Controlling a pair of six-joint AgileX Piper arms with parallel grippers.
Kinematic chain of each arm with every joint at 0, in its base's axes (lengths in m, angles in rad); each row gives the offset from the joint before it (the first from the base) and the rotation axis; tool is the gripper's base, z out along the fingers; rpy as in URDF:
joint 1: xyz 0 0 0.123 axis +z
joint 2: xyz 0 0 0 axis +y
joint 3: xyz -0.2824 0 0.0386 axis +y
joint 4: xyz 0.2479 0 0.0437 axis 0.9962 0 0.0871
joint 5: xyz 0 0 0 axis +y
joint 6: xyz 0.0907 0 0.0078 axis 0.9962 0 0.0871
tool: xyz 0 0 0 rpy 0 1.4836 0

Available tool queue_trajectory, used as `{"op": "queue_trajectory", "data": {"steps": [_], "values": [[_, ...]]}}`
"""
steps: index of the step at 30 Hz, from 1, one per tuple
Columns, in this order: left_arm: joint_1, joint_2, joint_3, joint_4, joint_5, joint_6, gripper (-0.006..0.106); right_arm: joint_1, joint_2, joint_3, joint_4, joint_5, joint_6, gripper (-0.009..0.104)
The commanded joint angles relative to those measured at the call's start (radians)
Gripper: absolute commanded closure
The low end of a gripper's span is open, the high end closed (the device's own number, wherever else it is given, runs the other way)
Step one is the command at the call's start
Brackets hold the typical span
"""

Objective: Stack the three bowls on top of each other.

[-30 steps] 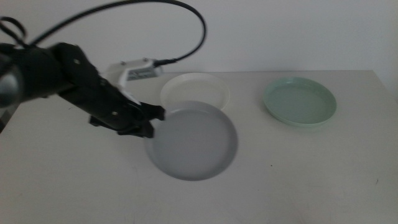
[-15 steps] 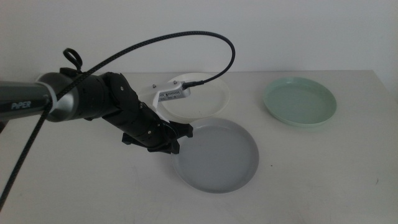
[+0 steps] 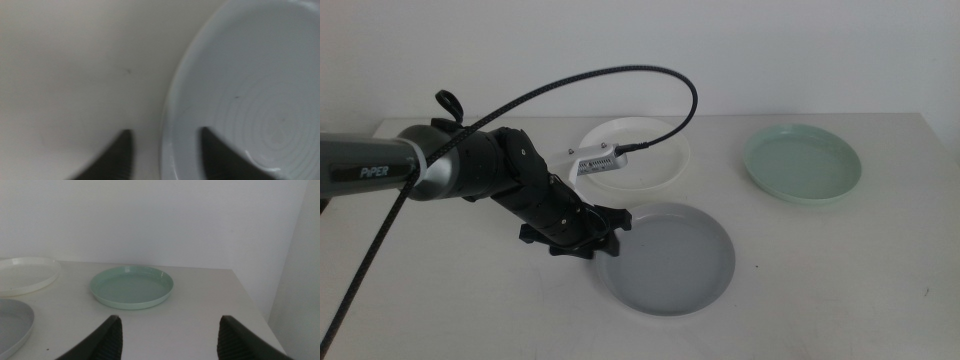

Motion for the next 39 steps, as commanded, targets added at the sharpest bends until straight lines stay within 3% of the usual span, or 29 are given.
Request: {"op": "queue_trajectory", "data": {"steps": [1, 3, 4, 8, 19, 23, 32, 39], "values": [[-0.004, -0.060, -0.025, -0.024, 0.005, -0.010, 0.028, -0.003, -0.027, -0.006, -0.010, -0.081, -0.002, 0.046], [0.000, -0.078, -0.025, -0.024, 0.024, -0.007, 0.002, -0.003, -0.027, -0.006, -0.010, -0.081, -0.002, 0.046], [0.001, -0.094, -0.025, -0.026, 0.032, -0.007, -0.005, -0.003, -0.027, -0.006, -0.010, -0.081, -0.002, 0.046], [0.005, -0.190, -0.025, -0.012, 0.051, -0.005, -0.005, -0.003, -0.027, -0.006, -0.010, -0.081, -0.002, 0.046], [0.085, -0.374, -0.085, 0.207, 0.048, -0.149, -0.005, -0.003, -0.027, -0.006, -0.010, -0.081, -0.002, 0.046], [0.087, -0.302, -0.230, 0.350, 0.050, -0.251, -0.005, -0.003, -0.027, -0.006, -0.010, -0.081, -0.002, 0.046], [0.086, -0.037, -0.543, 0.560, 0.059, -0.355, -0.005, -0.003, -0.027, -0.006, -0.010, -0.081, -0.002, 0.046], [0.086, 0.175, -0.720, 0.611, 0.045, -0.389, -0.005, -0.003, -0.027, -0.006, -0.010, -0.081, -0.002, 0.046]]}}
